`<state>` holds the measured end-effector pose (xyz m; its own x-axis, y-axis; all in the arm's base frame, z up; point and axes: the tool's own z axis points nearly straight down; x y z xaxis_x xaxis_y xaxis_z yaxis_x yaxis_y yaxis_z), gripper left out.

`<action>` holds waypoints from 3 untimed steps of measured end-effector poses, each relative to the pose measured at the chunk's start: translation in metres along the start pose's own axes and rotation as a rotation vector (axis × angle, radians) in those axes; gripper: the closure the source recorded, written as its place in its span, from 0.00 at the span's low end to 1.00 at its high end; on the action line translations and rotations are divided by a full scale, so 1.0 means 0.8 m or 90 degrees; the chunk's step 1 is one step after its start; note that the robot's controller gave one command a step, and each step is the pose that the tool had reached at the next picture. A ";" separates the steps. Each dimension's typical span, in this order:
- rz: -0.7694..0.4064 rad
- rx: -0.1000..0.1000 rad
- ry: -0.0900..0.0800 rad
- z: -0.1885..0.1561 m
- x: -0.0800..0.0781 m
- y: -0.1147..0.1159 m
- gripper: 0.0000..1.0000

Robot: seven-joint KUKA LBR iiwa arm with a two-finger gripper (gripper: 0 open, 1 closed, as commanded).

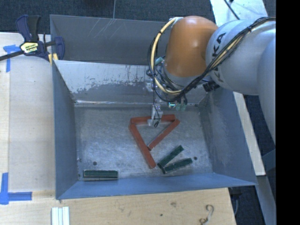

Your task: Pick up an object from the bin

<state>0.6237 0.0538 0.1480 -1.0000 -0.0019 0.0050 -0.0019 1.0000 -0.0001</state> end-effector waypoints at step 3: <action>0.095 0.000 -0.003 0.050 0.035 0.016 0.00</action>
Offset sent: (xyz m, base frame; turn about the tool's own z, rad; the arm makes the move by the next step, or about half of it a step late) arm -0.0115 0.0072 -0.0780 0.0709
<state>0.5957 0.0670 0.1081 -0.9892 0.1466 0.0008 0.1466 0.9892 -0.0003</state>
